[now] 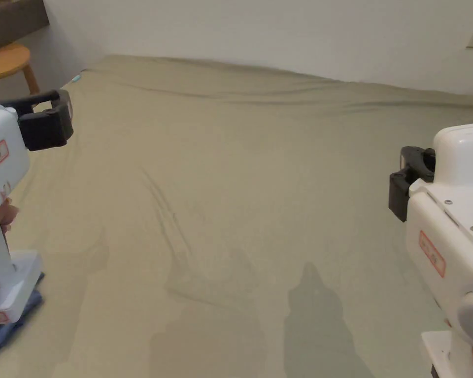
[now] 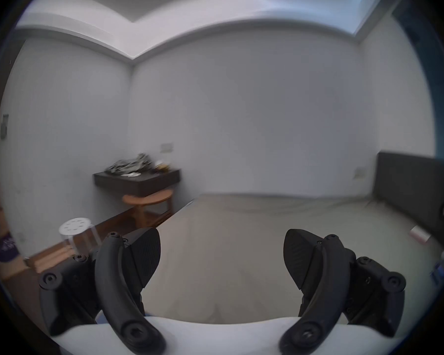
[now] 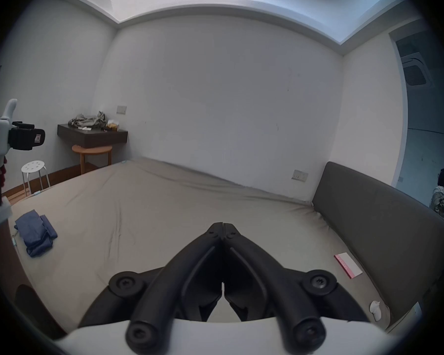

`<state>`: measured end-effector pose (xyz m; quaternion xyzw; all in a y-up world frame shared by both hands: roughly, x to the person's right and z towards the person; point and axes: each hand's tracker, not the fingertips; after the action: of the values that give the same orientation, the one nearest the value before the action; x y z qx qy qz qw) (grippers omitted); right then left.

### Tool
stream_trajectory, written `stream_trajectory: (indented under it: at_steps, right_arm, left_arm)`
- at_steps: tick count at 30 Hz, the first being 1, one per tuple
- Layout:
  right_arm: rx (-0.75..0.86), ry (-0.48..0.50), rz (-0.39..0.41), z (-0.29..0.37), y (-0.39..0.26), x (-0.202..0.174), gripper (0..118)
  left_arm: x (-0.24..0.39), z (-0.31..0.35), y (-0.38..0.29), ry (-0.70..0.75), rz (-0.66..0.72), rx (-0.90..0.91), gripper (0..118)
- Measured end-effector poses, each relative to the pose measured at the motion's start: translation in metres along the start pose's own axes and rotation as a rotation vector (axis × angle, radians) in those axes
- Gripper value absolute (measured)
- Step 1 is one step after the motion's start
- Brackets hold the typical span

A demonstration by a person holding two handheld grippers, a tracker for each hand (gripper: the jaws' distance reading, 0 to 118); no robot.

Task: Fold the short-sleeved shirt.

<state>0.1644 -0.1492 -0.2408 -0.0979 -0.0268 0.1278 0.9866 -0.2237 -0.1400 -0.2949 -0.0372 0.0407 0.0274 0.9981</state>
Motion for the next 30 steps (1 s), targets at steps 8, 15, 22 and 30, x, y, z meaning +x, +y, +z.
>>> stream_trajectory:
  at_steps: [8, 15, 22, 30]
  right_arm:
    - [0.056, -0.018, -0.004, 0.037, -0.001, 0.009, 0]
    - [0.079, -0.03, 0.007, 0.055, -0.018, 0.009, 0]
    - [0.083, -0.038, 0.015, 0.067, -0.022, -0.003, 0]
    - [0.084, -0.05, 0.002, 0.069, -0.021, -0.002, 0]
  left_arm:
    - [0.115, 0.057, -0.007, -0.184, -0.056, 0.09, 22]
    - [0.164, 0.086, -0.024, -0.213, -0.155, 0.124, 1]
    - [0.182, 0.096, -0.039, -0.264, -0.178, 0.084, 1]
    - [0.181, 0.101, -0.035, -0.251, -0.178, 0.097, 1]
